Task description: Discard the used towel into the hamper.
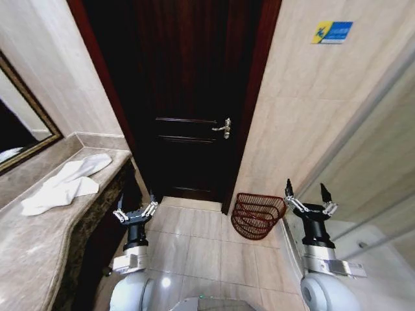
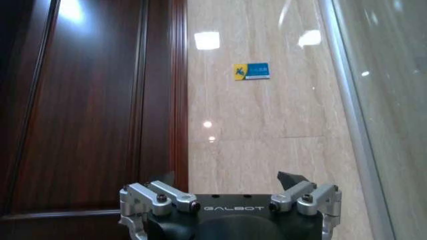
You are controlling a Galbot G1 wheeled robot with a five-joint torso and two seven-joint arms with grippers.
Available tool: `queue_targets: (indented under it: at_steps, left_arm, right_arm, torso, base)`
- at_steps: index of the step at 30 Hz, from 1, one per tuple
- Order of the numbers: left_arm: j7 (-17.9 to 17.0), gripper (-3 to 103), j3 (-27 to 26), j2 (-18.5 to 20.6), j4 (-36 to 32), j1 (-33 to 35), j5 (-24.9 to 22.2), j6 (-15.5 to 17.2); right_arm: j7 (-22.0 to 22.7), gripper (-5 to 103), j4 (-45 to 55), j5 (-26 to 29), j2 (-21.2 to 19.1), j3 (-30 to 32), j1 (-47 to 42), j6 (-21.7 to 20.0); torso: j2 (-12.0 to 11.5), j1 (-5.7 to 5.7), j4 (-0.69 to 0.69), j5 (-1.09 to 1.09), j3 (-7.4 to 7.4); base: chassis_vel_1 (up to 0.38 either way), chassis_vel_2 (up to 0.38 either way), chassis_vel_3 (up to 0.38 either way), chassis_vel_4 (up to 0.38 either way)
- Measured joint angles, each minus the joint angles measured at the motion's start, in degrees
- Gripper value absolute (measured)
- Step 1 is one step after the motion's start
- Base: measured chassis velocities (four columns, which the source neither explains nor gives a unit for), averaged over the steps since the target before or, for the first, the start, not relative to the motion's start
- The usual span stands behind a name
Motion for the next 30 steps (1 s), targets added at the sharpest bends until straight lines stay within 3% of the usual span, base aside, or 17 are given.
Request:
queue_targets:
  at_steps: [15, 30]
  left_arm:
    - [2.6, 97, 1.0, 0.0, -0.6, 1.6, -0.6, -0.9]
    - [3.4, 97, 1.1, 0.0, -1.3, 2.2, -0.5, -1.0]
  right_arm:
    - [1.5, 100, 0.7, -1.9, -1.5, -0.1, 1.9, -1.9]
    - [0.8, 100, 1.1, -1.2, -1.5, 0.1, 1.5, -0.3]
  torso:
    - [0.0, -0.02, 0.01, 0.01, 0.00]
    - [0.0, -0.02, 0.00, 0.01, 0.00]
  base:
    - [0.097, 0.091, 0.097, 0.087]
    - [0.130, 0.117, 0.122, 0.128]
